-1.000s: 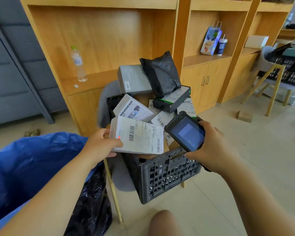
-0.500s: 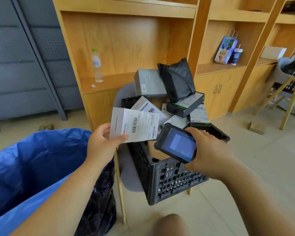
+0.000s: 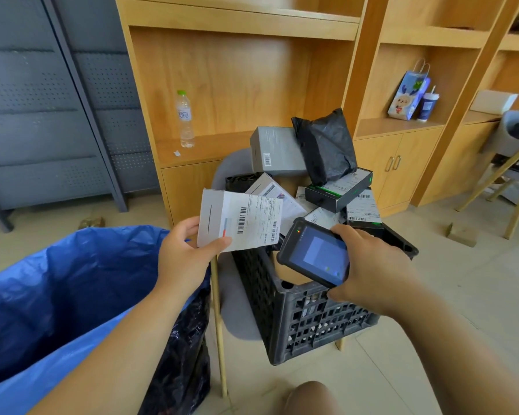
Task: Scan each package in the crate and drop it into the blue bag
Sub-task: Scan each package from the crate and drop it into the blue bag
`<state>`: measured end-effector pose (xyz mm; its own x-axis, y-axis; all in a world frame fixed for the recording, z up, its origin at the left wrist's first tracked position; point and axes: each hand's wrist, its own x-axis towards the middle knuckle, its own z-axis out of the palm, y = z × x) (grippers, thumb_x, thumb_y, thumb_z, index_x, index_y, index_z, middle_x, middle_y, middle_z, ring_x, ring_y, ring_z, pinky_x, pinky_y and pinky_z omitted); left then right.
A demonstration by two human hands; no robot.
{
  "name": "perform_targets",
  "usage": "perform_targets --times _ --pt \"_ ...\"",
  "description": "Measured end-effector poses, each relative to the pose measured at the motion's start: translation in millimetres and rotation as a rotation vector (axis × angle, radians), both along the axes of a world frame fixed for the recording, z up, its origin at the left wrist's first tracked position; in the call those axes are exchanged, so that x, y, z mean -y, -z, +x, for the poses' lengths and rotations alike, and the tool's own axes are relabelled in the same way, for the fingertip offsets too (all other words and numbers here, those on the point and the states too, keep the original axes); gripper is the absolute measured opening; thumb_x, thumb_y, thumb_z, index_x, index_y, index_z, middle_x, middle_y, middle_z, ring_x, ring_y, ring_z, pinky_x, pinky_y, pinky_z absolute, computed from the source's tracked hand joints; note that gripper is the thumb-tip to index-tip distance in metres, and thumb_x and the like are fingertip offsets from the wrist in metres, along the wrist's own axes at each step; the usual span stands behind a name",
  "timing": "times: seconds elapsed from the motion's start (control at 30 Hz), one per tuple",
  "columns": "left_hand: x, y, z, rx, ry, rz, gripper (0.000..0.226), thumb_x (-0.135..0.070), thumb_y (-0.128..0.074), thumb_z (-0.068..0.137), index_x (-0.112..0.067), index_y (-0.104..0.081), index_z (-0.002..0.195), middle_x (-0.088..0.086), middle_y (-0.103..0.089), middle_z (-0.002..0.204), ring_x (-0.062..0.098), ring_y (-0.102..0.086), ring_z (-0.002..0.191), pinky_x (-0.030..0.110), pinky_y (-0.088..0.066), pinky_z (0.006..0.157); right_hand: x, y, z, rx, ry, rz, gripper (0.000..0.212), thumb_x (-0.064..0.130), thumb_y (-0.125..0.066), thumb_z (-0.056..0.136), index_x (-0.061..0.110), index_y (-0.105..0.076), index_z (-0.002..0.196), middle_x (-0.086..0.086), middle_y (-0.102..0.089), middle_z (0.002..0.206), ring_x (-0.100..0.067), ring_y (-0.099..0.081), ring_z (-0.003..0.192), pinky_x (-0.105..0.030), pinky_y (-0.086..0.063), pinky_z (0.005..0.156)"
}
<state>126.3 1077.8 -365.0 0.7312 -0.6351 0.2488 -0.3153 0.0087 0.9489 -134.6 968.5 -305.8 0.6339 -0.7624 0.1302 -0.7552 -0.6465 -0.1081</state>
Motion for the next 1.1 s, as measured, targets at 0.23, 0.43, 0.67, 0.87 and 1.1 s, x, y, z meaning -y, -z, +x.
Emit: perform_targets --times 0.23,0.43,0.67,0.87,1.1 --pt "-24.3 6.2 15.0 -0.152 -0.050 -0.113 0.022 -0.026 -0.073 0.080 -0.032 -0.067 0.101 -0.015 -0.071 0.096 0.007 -0.070 0.086 0.019 -0.057 0.062 -5.8 7.0 20.4 0.066 -0.047 0.041 0.095 0.051 -0.078 0.054 0.028 -0.029 0.132 0.005 -0.050 0.109 -0.015 -0.045 0.084 -0.032 -0.043 0.064" --pt "-80.9 21.5 49.5 -0.123 -0.218 -0.066 0.025 -0.028 -0.073 0.079 -0.031 -0.066 0.103 -0.015 -0.070 0.098 0.005 -0.069 0.084 0.016 -0.055 0.058 -19.9 14.2 70.1 0.080 -0.161 0.078 0.092 0.050 -0.079 0.054 0.029 -0.032 0.130 0.006 -0.051 0.110 -0.014 -0.042 0.082 -0.030 -0.038 0.060" --pt "-125.0 32.8 111.1 -0.072 -0.530 0.132 0.029 -0.037 -0.071 0.079 -0.026 -0.062 0.104 -0.013 -0.064 0.103 0.018 -0.066 0.091 0.034 -0.052 0.080 -35.5 16.7 116.6 0.078 -0.245 0.150 0.097 0.048 -0.080 0.053 0.031 -0.028 0.133 0.007 -0.049 0.112 -0.016 -0.050 0.092 -0.033 -0.044 0.067" --pt "-116.0 52.6 140.8 -0.101 -0.375 0.690 0.050 -0.043 -0.063 0.086 -0.006 -0.058 0.119 0.018 -0.052 0.123 0.027 -0.054 0.089 0.025 -0.029 0.067 -35.8 16.6 125.2 0.045 -0.232 0.149 0.096 0.051 -0.079 0.051 0.034 -0.027 0.130 0.012 -0.044 0.104 -0.013 -0.045 0.085 -0.033 -0.044 0.065" --pt "-72.1 41.1 100.3 -0.011 -0.051 0.701 0.027 -0.036 -0.064 0.084 -0.018 -0.046 0.072 0.005 -0.038 0.067 0.018 -0.034 0.060 0.031 -0.029 0.056 -21.4 12.2 103.3 0.000 -0.158 0.143 0.093 0.055 -0.078 0.049 0.033 -0.030 0.126 0.008 -0.053 0.108 -0.019 -0.053 0.089 -0.036 -0.049 0.069"
